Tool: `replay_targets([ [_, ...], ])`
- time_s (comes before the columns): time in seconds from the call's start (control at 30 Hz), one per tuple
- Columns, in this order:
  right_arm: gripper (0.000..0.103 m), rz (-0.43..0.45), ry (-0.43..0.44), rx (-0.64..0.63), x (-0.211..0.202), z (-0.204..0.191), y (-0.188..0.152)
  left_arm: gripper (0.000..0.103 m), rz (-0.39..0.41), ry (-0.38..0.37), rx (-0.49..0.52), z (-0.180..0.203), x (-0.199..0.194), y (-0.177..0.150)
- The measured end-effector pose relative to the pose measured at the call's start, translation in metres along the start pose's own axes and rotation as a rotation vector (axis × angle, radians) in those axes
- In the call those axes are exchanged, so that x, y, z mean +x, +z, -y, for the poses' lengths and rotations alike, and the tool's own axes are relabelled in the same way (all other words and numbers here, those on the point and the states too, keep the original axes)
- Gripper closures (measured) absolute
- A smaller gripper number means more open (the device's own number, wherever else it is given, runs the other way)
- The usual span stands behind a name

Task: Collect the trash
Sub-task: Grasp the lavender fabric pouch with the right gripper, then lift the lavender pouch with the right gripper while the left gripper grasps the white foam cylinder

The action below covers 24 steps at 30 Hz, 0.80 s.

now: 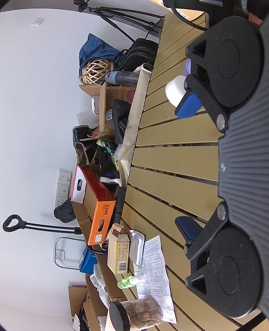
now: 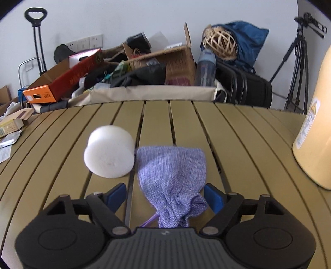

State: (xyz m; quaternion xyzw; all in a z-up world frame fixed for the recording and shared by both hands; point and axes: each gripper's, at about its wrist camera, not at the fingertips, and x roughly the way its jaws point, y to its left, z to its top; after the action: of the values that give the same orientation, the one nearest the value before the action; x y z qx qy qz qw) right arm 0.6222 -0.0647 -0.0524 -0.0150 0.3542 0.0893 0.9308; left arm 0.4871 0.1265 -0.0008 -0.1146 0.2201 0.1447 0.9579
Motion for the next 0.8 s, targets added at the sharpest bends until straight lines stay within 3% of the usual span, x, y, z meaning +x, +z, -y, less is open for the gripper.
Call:
replay_targets([
  [0.03, 0.037, 0.002, -0.007, 0.006, 0.000, 0.001, 0.000, 0.000, -0.001, -0.003, -0.002, 0.000, 0.000, 0.000],
  [0.2, 0.057, 0.011, 0.004, 0.037, 0.001, 0.007, -0.001, 0.000, -0.004, -0.010, -0.006, 0.000, 0.000, 0.001],
  [0.37, 0.061, 0.012, 0.010, 0.068, 0.001, 0.012, -0.002, 0.000, -0.007, -0.014, -0.006, 0.000, 0.000, 0.001],
  [0.53, 0.073, 0.024, 0.033, 0.102, -0.003, 0.018, -0.003, 0.000, -0.011, -0.022, 0.006, 0.005, 0.000, -0.002],
  [0.8, 0.075, 0.129, 0.063, 0.256, -0.034, 0.051, -0.013, 0.000, -0.012, -0.036, 0.018, 0.010, 0.001, -0.006],
])
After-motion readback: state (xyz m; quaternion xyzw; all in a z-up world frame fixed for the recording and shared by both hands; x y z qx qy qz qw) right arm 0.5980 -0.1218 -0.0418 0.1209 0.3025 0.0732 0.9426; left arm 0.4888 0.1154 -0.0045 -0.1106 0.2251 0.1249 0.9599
